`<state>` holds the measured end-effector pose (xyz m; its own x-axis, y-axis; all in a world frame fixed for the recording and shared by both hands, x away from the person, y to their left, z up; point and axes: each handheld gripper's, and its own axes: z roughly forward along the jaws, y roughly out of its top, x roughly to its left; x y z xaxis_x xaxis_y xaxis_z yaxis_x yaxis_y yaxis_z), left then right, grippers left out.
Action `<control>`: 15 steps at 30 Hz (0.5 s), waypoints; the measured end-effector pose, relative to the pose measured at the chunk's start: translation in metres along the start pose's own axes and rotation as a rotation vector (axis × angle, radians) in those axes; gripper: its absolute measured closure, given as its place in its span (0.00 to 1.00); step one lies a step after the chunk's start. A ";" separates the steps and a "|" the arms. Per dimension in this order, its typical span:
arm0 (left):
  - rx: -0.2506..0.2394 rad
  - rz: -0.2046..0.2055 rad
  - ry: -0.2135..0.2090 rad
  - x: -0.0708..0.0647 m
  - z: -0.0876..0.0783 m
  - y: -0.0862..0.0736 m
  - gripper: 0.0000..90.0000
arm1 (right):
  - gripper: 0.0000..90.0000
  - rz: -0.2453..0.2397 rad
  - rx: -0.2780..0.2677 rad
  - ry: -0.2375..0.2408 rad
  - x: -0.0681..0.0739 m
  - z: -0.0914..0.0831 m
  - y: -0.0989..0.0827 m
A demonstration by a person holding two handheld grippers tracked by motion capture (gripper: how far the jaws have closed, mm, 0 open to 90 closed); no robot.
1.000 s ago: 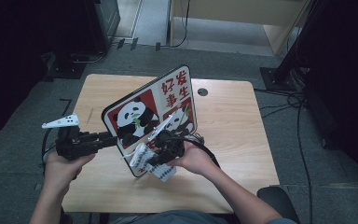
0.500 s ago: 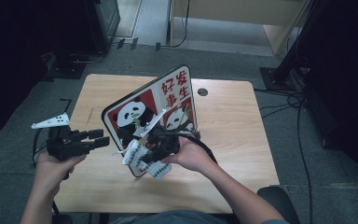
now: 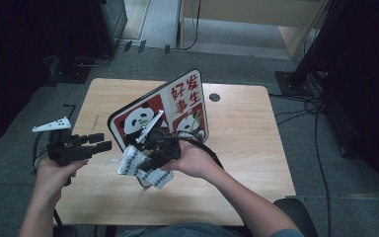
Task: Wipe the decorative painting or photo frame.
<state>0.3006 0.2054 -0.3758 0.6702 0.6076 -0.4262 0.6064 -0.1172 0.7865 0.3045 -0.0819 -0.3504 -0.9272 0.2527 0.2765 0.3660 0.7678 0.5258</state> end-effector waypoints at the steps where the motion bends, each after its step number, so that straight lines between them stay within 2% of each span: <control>1: 0.002 -0.002 0.003 0.001 0.001 0.000 0.41 | 0.87 0.001 0.001 -0.003 0.002 -0.001 0.002; 15: 0.011 0.001 0.002 0.021 0.011 0.006 0.41 | 0.86 -0.015 -0.001 0.007 0.023 -0.007 0.039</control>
<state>0.3231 0.2085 -0.3854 0.6699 0.6089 -0.4247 0.6106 -0.1266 0.7817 0.2984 -0.0505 -0.3178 -0.9319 0.2372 0.2746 0.3525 0.7707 0.5308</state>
